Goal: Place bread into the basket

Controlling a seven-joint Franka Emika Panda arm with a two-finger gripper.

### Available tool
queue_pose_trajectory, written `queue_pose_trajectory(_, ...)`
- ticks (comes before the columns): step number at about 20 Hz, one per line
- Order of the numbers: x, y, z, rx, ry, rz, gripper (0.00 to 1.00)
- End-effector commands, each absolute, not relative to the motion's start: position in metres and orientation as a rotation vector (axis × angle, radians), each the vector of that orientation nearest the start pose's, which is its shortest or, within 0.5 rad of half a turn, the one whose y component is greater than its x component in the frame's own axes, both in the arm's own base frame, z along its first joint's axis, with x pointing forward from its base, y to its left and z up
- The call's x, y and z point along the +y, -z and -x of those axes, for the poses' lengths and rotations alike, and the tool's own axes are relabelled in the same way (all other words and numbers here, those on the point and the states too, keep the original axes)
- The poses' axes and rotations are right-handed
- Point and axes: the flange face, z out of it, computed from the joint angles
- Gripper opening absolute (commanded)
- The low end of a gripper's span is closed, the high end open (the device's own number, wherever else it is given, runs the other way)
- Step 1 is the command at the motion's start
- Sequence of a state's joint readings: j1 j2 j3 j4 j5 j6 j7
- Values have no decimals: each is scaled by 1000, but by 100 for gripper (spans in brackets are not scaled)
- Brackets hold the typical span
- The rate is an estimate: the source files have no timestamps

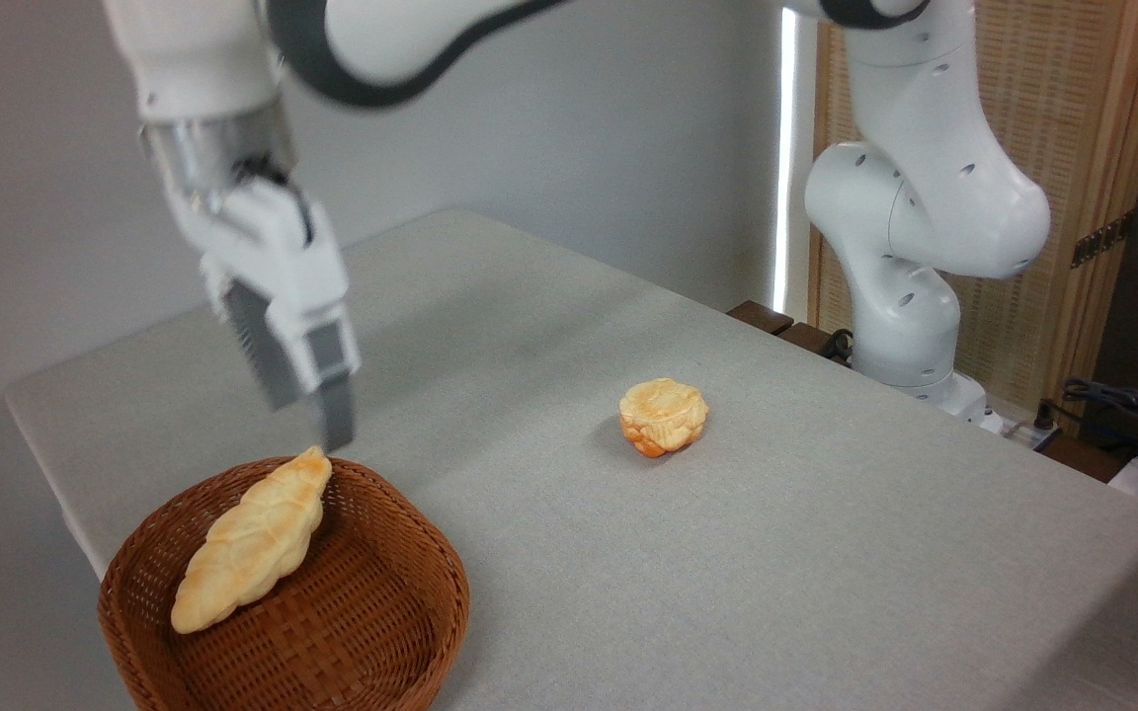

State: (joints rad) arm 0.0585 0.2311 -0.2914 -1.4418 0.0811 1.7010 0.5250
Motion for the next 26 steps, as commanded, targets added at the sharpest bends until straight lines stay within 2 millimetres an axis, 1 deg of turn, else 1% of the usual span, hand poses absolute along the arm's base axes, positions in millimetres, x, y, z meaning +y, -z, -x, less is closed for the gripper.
queue_pose_trajectory(1,-101,-591,-588,1150,-35,2933,100)
queue_pose_trajectory(2,-98,-595,-586,1166,-27,2934,100)
queue_pose_trajectory(4,-85,-605,-580,1210,7,2940,100)
queue_pose_trajectory(5,-74,-612,-575,1232,24,2940,100)
queue_pose_trajectory(6,-69,-614,-573,1244,31,2937,100)
queue_pose_trajectory(7,-59,-618,-568,1261,42,2928,100)
queue_pose_trajectory(10,-45,-623,-562,1253,51,2925,100)
queue_pose_trajectory(15,-47,-619,-559,1247,28,2918,100)
queue_pose_trajectory(17,-37,-618,-560,1231,23,2924,100)
queue_pose_trajectory(18,-38,-618,-560,1233,25,2922,100)
queue_pose_trajectory(19,-34,-619,-560,1224,25,2926,100)
queue_pose_trajectory(26,-35,-615,-559,1220,-7,2916,100)
